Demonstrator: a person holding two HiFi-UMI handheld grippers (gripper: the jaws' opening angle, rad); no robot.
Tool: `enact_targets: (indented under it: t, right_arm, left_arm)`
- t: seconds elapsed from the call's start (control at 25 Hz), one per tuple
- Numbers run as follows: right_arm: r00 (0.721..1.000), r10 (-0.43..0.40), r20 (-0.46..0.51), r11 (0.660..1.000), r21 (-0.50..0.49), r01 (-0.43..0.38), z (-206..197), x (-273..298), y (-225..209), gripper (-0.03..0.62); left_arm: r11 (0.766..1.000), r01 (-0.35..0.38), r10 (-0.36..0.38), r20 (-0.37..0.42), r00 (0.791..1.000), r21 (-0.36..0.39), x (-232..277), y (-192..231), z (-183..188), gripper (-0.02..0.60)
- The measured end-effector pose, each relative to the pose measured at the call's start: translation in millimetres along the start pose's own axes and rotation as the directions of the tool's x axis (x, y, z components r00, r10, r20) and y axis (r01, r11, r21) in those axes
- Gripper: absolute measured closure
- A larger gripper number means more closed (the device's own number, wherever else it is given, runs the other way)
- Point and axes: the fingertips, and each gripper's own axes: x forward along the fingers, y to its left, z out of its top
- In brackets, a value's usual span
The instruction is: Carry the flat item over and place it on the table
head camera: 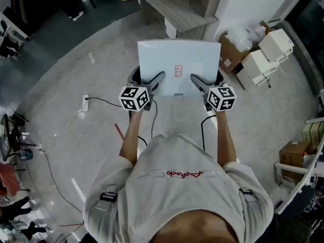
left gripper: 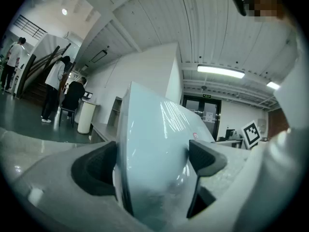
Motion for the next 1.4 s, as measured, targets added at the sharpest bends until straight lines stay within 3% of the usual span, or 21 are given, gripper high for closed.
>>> enact_targets:
  t: [0.48, 1.4]
  right_arm:
    - [1.0, 0.009, 0.0, 1.0, 0.007, -0.009, -1, 2, -8, 0.04]
    - [1.0, 0.029, 0.008, 1.0, 0.012, -0.029, -10, -21, -50, 0.043]
  left_arm:
    - [1.0, -0.007, 0.007, -0.003, 1.0, 0.0, 7, -1, -3, 0.1]
    - [0.999, -0.031, 0.031, -0.001, 1.0, 0.008, 31, -39, -21, 0.1]
